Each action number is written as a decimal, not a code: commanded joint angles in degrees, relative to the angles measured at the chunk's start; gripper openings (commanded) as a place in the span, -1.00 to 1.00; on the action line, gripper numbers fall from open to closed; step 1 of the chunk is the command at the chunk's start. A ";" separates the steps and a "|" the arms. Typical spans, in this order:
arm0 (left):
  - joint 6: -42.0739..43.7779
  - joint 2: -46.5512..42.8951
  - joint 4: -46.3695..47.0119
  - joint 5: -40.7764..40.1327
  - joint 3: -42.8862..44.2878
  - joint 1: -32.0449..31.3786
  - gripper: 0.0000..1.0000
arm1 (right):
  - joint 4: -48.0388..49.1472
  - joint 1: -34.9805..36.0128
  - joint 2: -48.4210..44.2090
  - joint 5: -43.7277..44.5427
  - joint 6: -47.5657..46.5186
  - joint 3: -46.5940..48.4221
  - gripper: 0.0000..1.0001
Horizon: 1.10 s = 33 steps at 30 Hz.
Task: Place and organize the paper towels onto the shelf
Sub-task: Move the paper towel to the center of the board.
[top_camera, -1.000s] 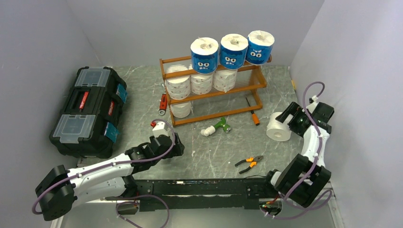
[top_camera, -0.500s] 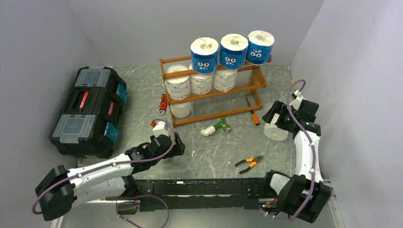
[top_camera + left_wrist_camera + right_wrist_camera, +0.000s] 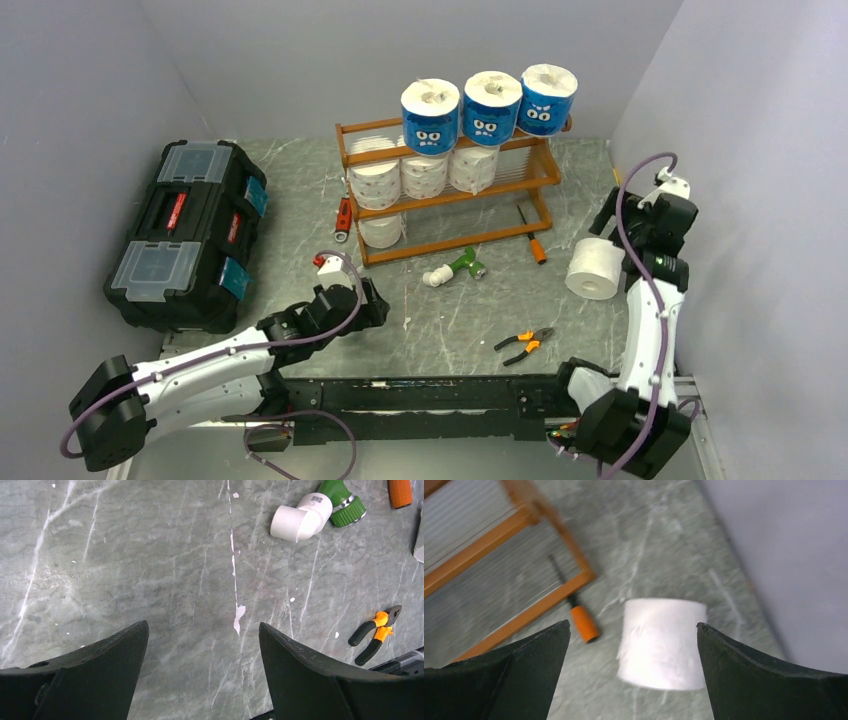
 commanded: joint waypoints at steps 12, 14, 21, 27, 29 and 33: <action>-1.26 -2.12 -0.42 -1.99 -1.31 -0.39 0.74 | 11.46 -8.04 14.81 10.71 2.11 -0.10 1.00; -1.18 -1.56 -0.06 -2.06 -1.05 -0.43 0.74 | 8.30 -10.33 16.84 7.24 3.06 1.07 1.00; -0.33 2.21 1.47 -1.03 -0.06 -0.44 0.75 | 4.05 -11.33 17.23 0.16 2.99 -0.58 1.00; -0.10 3.83 1.65 -0.15 0.70 -0.46 0.74 | 1.83 -11.34 20.55 -5.22 3.60 -0.74 0.99; -0.10 3.40 1.33 -0.40 0.74 -0.50 0.74 | 0.46 -11.42 22.20 -6.36 3.69 -0.12 1.00; -0.52 2.30 1.25 -0.78 -0.02 -0.48 0.74 | -0.52 -11.44 23.37 -5.88 3.37 0.34 1.00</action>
